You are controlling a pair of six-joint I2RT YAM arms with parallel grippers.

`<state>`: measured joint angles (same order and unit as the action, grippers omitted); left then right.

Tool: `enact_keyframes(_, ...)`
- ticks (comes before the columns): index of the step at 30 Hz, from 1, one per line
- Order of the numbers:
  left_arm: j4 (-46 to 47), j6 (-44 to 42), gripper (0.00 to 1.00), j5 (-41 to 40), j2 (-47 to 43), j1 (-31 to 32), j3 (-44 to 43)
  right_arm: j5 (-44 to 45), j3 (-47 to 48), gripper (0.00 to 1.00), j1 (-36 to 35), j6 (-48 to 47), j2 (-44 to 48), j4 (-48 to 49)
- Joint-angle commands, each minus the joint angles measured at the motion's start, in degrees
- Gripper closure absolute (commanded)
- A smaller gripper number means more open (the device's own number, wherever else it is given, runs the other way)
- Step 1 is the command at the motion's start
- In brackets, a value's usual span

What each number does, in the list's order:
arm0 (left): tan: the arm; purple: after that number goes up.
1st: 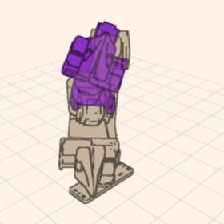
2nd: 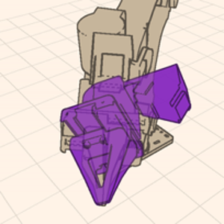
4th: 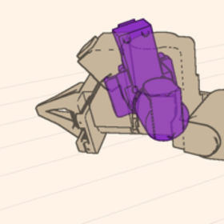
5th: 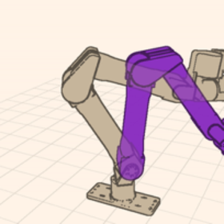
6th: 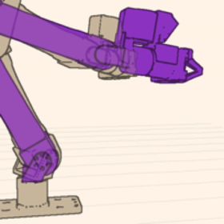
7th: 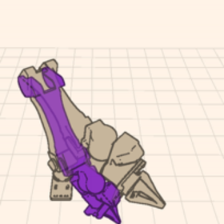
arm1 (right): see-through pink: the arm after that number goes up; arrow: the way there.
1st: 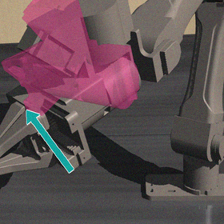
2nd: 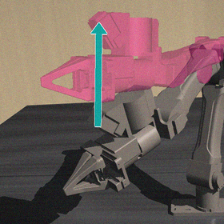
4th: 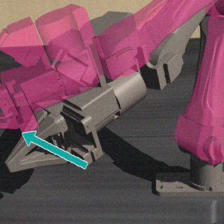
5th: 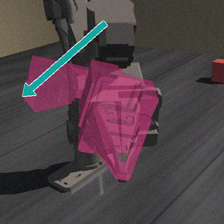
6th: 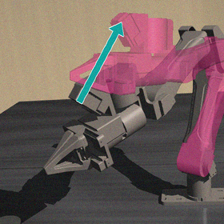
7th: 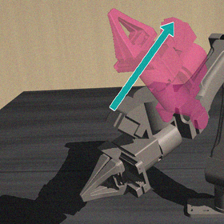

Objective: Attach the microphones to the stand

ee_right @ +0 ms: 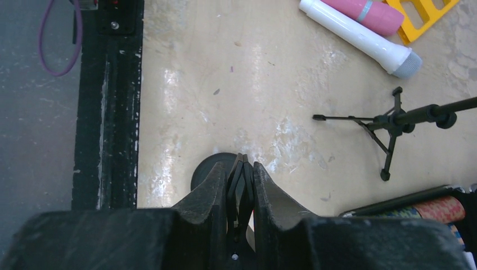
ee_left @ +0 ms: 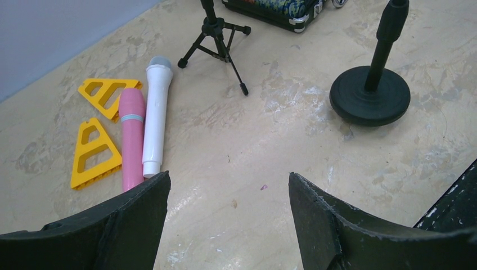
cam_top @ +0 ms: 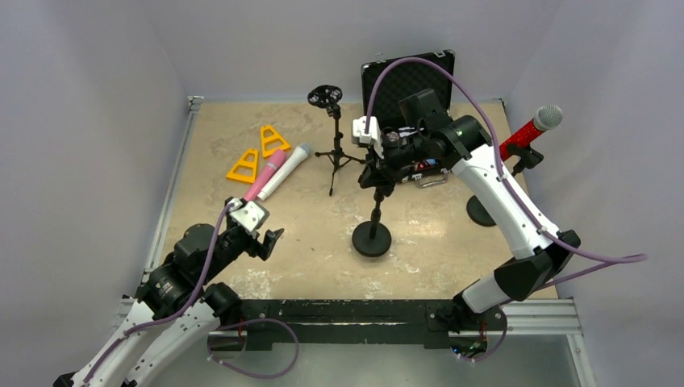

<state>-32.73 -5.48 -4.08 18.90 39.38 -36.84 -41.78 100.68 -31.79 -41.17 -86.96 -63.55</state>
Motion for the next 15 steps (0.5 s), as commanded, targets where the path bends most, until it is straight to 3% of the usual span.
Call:
enact_keyframes(1,0.74,-1.03,0.19,0.99,-0.22,-0.26,-0.03,-5.67,-0.09,0.85,0.2,-0.15,2.17,1.45)
enact_keyframes(4,0.68,-0.94,0.19,0.92,-0.39,-0.26,0.01,-8.77,-0.66,0.74,0.15,-1.38,1.57,-0.74)
enact_keyframes(9,0.74,-0.92,0.19,0.91,-0.53,-0.26,0.0,-10.91,-3.38,0.68,0.06,-2.13,2.9,-1.46)
enact_keyframes(15,0.74,-0.89,0.19,1.04,-0.35,-0.26,0.01,-12.58,-5.18,0.46,0.16,-3.22,7.22,-2.7)
